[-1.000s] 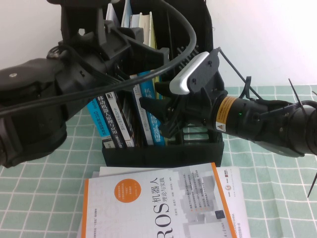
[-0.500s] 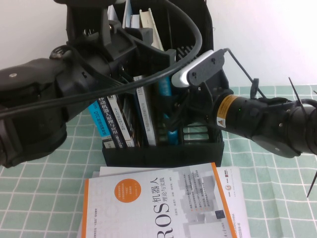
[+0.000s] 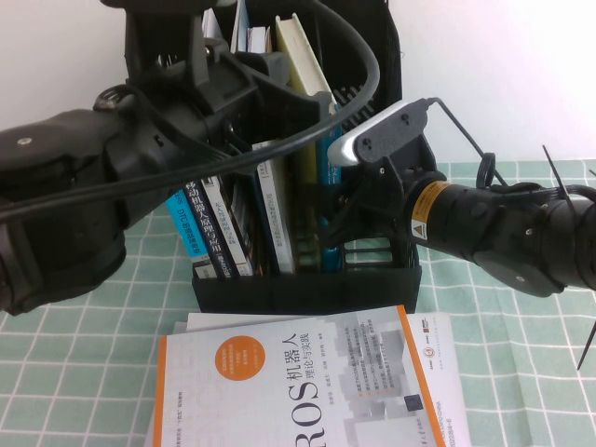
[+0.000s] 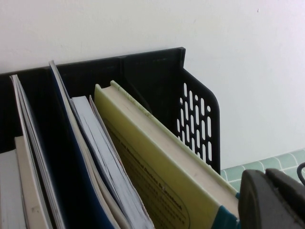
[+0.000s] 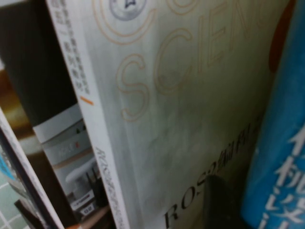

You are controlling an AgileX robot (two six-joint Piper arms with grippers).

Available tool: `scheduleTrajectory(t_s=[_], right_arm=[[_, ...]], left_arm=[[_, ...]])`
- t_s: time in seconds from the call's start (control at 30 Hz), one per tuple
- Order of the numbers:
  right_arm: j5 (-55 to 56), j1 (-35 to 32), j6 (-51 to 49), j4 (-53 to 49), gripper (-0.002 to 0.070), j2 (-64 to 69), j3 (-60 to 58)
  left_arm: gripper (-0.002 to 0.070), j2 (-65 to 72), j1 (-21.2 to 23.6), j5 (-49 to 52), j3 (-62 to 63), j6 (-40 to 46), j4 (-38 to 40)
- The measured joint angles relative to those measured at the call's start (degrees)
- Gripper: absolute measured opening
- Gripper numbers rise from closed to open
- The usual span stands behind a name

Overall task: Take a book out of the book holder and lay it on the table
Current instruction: Pick up the right side book from the book shelf

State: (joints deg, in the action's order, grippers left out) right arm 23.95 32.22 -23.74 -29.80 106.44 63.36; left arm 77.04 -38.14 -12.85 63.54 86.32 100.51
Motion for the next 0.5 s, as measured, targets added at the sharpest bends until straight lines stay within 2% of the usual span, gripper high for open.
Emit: scheduleTrajectory(t_s=[0.27, 0.5], right_arm=[[1.9, -0.3, 0.4, 0.1, 0.0330, -0.3, -0.4], [0.0, -0.3, 8.6, 6.7, 0.0319, -5.0, -1.1]], left_arm=[[-0.0003, 0.0, 0.0, 3.0, 0.0, 0.0, 0.0], [-0.0003, -0.9, 0.0, 9.0, 0.0, 1.2, -0.3]])
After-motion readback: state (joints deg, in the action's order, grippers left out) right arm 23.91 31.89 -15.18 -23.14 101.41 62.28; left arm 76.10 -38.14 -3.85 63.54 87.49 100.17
